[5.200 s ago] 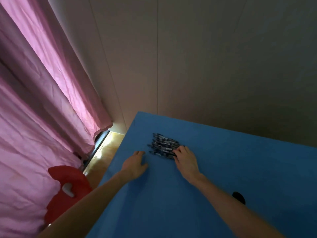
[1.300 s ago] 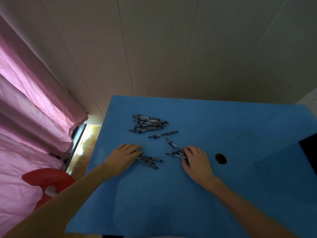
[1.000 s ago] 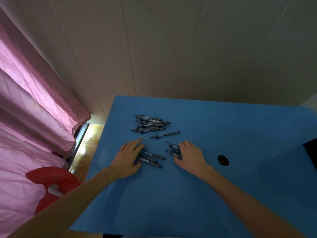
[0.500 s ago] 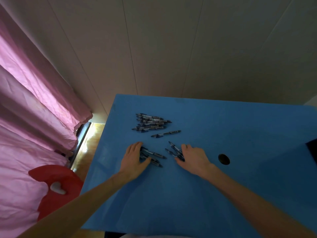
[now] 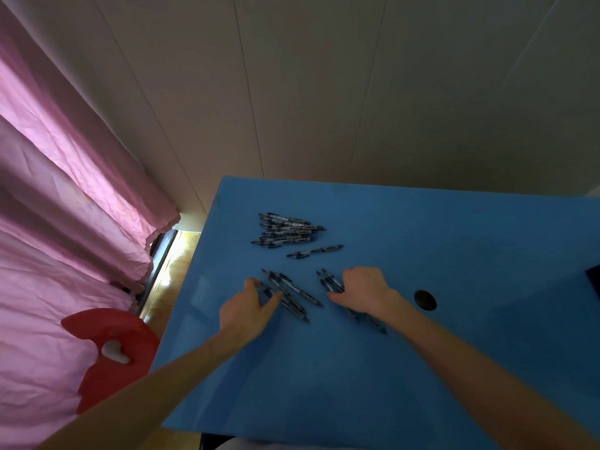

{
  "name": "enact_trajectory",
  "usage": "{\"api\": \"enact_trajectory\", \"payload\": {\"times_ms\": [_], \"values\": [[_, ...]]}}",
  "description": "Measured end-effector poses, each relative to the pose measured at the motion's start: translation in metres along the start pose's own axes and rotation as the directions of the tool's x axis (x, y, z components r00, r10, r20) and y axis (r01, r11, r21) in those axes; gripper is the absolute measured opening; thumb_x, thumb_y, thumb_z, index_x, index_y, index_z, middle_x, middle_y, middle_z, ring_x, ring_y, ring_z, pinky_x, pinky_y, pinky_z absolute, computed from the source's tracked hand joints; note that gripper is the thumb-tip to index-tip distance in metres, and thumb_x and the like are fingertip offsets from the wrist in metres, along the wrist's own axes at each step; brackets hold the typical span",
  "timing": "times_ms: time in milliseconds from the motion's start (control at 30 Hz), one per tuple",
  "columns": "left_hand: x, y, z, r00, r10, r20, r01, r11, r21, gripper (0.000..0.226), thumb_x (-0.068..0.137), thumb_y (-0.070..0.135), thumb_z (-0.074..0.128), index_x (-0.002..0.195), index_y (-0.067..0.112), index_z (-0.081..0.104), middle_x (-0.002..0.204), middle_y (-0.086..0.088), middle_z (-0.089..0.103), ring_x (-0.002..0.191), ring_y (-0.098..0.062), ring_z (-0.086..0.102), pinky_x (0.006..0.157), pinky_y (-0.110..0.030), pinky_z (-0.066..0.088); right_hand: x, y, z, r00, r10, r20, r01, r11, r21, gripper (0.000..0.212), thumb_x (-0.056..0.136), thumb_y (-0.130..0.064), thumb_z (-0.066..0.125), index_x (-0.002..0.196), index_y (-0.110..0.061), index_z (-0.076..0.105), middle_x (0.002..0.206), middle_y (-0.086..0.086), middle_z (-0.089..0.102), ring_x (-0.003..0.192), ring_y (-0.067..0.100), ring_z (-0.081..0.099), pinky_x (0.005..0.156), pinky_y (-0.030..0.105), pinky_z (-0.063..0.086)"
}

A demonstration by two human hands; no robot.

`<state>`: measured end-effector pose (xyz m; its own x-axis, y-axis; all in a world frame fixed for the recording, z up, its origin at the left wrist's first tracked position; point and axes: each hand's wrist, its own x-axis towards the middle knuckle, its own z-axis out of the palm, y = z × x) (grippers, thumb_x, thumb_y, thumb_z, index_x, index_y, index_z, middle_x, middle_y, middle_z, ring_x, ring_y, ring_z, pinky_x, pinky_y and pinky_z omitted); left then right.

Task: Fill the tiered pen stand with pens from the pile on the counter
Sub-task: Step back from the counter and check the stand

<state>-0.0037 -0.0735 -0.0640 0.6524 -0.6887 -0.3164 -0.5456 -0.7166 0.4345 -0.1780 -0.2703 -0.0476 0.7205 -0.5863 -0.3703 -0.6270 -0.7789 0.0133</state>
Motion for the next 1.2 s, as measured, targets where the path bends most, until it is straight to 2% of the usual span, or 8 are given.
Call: {"api": "enact_trajectory", "payload": {"times_ms": [233,400,600,800,933,1067,1133,1200], "values": [[0.024,0.043,-0.007,0.999,0.038,0.03,-0.044,0.962,0.271,0.106,0.089,0.081,0.04,0.158,0.009,0.006,0.067,0.0,0.062,0.057,-0.016,0.06,0.05,-0.032,0.048,0.0,0.005,-0.008,0.992,0.049,0.112,-0.051,0.999,0.015,0.058,0.089,-0.071,0.052,0.064,-0.02,0.042,0.061,-0.006,0.045,0.055,0.011,0.042,0.051,0.026,0.031],[0.039,0.061,-0.002,0.997,0.073,0.034,-0.081,0.914,0.397,0.11,0.09,0.078,0.044,0.16,0.005,0.0,0.063,0.002,0.059,0.053,-0.014,0.055,0.049,-0.031,0.044,-0.005,0.013,-0.009,0.973,0.055,0.224,-0.053,0.998,-0.016,0.058,0.085,-0.073,0.058,0.066,-0.021,0.041,0.063,-0.007,0.044,0.058,0.011,0.043,0.053,0.025,0.033],[0.035,0.055,0.006,0.999,0.046,0.018,-0.049,0.957,0.285,0.093,0.091,0.049,0.061,0.156,0.005,0.011,0.069,0.002,0.056,0.054,-0.014,0.052,0.049,-0.031,0.044,-0.016,0.015,0.002,0.969,0.021,0.248,-0.021,1.0,-0.004,0.046,0.09,-0.058,0.057,0.067,-0.021,0.043,0.067,-0.006,0.047,0.059,0.012,0.042,0.052,0.026,0.031],[0.022,0.047,0.016,0.996,0.072,0.05,-0.08,0.981,0.177,0.052,0.091,0.03,0.065,0.127,0.01,0.032,0.081,0.001,0.048,0.06,-0.018,0.049,0.049,-0.033,0.037,-0.015,0.004,-0.003,0.992,-0.008,0.123,0.006,1.0,0.018,0.057,0.087,-0.072,0.056,0.088,-0.015,0.055,0.075,-0.005,0.048,0.071,0.016,0.052,0.059,0.03,0.039],[0.013,0.037,0.018,0.987,0.114,0.117,-0.128,0.984,0.123,0.031,0.099,0.027,0.054,0.119,0.013,0.035,0.097,-0.006,0.054,0.07,-0.023,0.051,0.059,-0.037,0.04,-0.019,0.001,0.002,0.987,-0.075,0.14,0.066,0.996,0.066,0.044,0.099,-0.054,0.049,0.096,-0.012,0.056,0.076,-0.003,0.047,0.076,0.02,0.056,0.064,0.033,0.041],[0.006,0.031,0.017,0.973,0.155,0.172,-0.165,0.985,0.045,0.017,0.104,0.027,0.043,0.108,0.016,0.031,0.085,-0.003,0.051,0.065,-0.02,0.049,0.057,-0.037,0.038,-0.028,-0.004,0.012,0.993,-0.099,0.061,0.097,0.995,0.033,0.019,0.102,-0.028,0.043,0.103,-0.01,0.051,0.082,0.002,0.055,0.073,0.022,0.052,0.064,0.033,0.04],[0.003,0.029,0.018,0.971,0.12,0.207,-0.112,0.992,-0.05,0.014,0.105,0.026,0.041,0.109,0.015,0.033,0.081,-0.003,0.05,0.065,-0.021,0.05,0.055,-0.035,0.036,-0.027,-0.001,0.02,0.998,-0.06,0.009,0.059,0.992,0.11,0.023,0.104,-0.028,0.042,0.105,-0.008,0.054,0.09,0.007,0.063,0.072,0.023,0.052,0.063,0.034,0.039],[0.003,0.029,0.018,0.957,0.089,0.276,-0.03,0.977,-0.213,0.011,0.106,0.024,0.04,0.106,0.013,0.037,0.08,-0.004,0.05,0.066,-0.02,0.046,0.057,-0.033,0.037,-0.028,0.006,0.027,0.999,0.025,-0.021,-0.018,0.956,0.292,0.029,0.105,-0.033,0.041,0.092,-0.011,0.054,0.083,0.007,0.062,0.067,0.023,0.053,0.059,0.035,0.039]]}}
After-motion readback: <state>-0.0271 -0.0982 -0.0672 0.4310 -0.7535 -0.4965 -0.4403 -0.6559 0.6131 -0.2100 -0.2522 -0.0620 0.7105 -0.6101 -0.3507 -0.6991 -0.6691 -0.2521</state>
